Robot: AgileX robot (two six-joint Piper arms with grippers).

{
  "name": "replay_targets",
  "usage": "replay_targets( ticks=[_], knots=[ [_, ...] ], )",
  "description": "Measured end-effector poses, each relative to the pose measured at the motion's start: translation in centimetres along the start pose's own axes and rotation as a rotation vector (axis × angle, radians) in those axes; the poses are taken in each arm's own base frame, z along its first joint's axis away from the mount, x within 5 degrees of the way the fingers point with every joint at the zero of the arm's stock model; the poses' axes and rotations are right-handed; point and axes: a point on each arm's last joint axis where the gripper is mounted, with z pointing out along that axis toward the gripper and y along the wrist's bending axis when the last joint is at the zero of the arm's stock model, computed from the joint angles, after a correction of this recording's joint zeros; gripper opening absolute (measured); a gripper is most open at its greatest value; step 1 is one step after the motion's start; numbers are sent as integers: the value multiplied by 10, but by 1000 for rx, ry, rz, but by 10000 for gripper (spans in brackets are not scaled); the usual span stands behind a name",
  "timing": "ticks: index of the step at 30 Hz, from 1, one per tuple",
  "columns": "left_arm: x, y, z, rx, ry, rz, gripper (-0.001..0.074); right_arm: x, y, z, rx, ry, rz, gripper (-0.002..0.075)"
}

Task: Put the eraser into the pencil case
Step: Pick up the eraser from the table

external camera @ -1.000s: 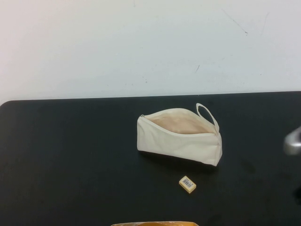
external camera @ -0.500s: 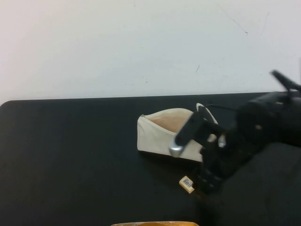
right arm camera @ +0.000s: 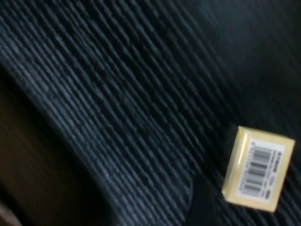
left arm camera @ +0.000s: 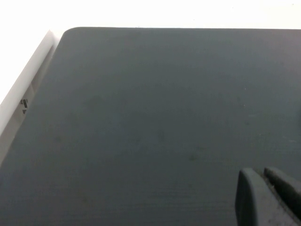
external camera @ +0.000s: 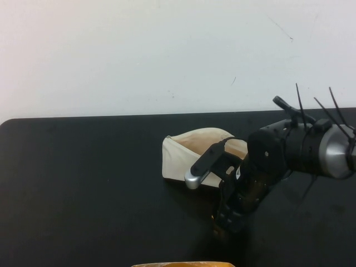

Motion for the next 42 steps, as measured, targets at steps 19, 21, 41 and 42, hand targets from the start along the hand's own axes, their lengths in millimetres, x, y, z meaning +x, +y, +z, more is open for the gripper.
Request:
replay_targets(
  ticks=[19,21,41,42],
  knots=[
    [0,0,0,0,0,0,-1,-6,-3,19,5,-34,-8,342],
    [0,0,0,0,0,0,-1,-5,-3,19,3,-29,-11,279],
    [0,0,0,0,0,0,-1,-48,1,-44,-133,43,-25,207],
    [0,0,0,0,0,0,-1,-54,1,-55,-140,35,-33,207]
  ],
)
